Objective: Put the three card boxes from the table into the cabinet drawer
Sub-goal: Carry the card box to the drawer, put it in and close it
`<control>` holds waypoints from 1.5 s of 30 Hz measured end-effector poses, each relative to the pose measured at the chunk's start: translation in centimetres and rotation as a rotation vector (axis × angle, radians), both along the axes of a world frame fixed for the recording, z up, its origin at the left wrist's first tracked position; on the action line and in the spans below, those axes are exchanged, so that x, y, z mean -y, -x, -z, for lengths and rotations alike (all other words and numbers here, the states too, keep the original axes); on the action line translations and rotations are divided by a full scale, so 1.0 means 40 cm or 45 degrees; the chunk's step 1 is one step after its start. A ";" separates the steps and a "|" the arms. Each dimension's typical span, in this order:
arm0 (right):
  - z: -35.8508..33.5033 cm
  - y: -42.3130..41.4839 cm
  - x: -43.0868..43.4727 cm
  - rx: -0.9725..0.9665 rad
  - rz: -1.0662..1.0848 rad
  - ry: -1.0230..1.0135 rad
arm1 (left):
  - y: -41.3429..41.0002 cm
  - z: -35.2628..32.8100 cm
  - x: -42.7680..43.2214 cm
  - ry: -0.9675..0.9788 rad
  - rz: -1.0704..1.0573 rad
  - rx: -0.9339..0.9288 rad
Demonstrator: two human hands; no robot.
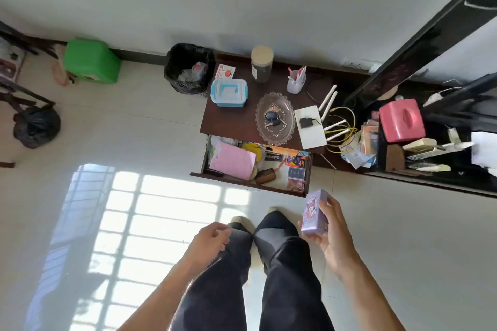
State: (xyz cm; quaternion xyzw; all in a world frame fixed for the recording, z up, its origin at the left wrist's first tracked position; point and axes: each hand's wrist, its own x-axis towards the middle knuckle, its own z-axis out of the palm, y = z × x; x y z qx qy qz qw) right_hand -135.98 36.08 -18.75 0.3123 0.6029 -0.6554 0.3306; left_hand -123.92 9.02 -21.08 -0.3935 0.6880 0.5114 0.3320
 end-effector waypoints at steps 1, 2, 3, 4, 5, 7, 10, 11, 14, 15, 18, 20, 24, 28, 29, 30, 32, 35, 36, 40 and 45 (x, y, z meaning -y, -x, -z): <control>0.054 0.029 -0.005 -0.010 -0.021 -0.007 | 0.014 0.051 -0.007 0.020 0.006 -0.005; 0.111 0.056 -0.013 -0.016 -0.034 -0.019 | 0.030 0.105 -0.012 0.038 0.023 -0.014; 0.170 0.083 -0.020 -0.023 -0.052 -0.033 | 0.047 0.159 -0.015 0.059 0.044 -0.023; 0.232 0.105 -0.027 -0.033 -0.074 -0.045 | 0.062 0.215 -0.016 0.083 0.071 -0.027; 0.295 0.124 -0.032 -0.048 -0.097 -0.049 | 0.079 0.273 -0.016 0.110 0.102 -0.035; 0.421 0.156 -0.040 -0.097 -0.158 -0.051 | 0.113 0.397 -0.014 0.175 0.174 -0.061; 0.611 0.196 -0.049 -0.187 -0.315 -0.118 | 0.164 0.599 -0.007 0.361 0.329 -0.198; 0.679 0.206 -0.051 -0.212 -0.369 -0.141 | 0.179 0.668 -0.001 0.431 0.363 -0.273; 0.875 0.237 -0.057 -0.318 -0.608 -0.276 | 0.220 0.853 0.016 0.564 0.379 -0.526; 0.934 0.250 -0.058 -0.376 -0.703 -0.338 | 0.234 0.903 0.023 0.614 0.414 -0.602; 1.083 0.295 -0.059 -0.557 -1.019 -0.542 | 0.263 1.015 0.056 0.728 0.647 -0.731; 1.165 0.319 -0.062 -0.689 -1.260 -0.712 | 0.268 1.064 0.075 0.773 0.861 -0.792; 1.278 0.331 -0.067 -0.830 -1.663 -1.027 | 0.249 1.132 0.093 0.857 0.960 -0.927; 1.313 0.322 -0.071 -0.874 -1.809 -1.111 | 0.226 1.161 0.082 0.940 0.869 -1.019; 1.311 0.319 -0.070 -0.872 -1.808 -1.132 | 0.224 1.162 0.078 0.947 0.849 -1.030; 1.307 0.317 -0.069 -0.862 -1.804 -1.147 | 0.223 1.160 0.076 0.947 0.837 -1.029; 1.296 0.313 -0.062 -0.824 -1.817 -1.159 | 0.225 1.153 0.072 0.933 0.831 -1.008; 1.290 0.309 -0.047 -0.762 -1.873 -1.167 | 0.230 1.150 0.075 0.927 0.831 -0.997; 1.290 0.308 -0.045 -0.746 -1.886 -1.174 | 0.230 1.153 0.076 0.926 0.826 -1.000; 1.294 0.306 -0.036 -0.724 -1.921 -1.216 | 0.224 1.164 0.081 0.934 0.799 -1.014; 1.293 0.307 -0.036 -0.716 -1.937 -1.203 | 0.226 1.171 0.083 0.947 0.800 -1.021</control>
